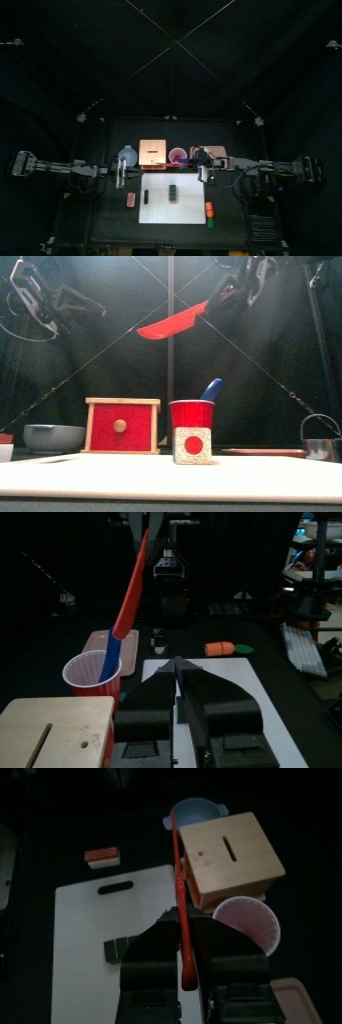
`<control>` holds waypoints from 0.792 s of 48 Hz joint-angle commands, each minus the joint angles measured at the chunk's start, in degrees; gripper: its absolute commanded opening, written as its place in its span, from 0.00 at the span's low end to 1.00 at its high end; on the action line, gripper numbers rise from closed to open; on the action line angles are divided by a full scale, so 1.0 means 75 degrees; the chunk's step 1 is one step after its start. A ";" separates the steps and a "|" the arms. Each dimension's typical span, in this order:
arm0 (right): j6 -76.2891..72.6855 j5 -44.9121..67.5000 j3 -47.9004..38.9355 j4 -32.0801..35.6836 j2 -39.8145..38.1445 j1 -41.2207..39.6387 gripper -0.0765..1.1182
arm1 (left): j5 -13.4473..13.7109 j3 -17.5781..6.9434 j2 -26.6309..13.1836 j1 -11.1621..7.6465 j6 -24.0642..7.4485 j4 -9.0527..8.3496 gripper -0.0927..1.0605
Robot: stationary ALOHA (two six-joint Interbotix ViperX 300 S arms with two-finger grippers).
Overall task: Cut the sushi into 4 pieces with the knife
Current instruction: Grasp knife edge with left hand
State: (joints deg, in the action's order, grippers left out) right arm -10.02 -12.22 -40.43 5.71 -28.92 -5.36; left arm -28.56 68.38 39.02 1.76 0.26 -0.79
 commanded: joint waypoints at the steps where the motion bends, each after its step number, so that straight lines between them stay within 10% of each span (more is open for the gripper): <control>1: 0.0012 0.0598 -0.0223 -0.0012 -0.0059 0.0047 0.24 | -0.0082 -0.0281 -0.0082 -0.0012 0.0000 0.0023 0.84; 8: 0.0012 0.1125 -0.0516 0.0012 0.0105 0.0070 0.24 | 0.0012 -0.0445 -0.0352 -0.0012 -0.0012 0.0141 0.98; 38: 0.0059 0.1582 -0.0480 0.0105 0.0598 0.0258 0.25 | 0.1090 -0.1699 -0.2297 0.0492 -0.0035 0.0223 0.96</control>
State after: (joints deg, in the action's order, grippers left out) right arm -9.67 -0.97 -45.53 6.50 -23.82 -3.60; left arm -20.83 57.66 22.76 4.66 0.00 0.79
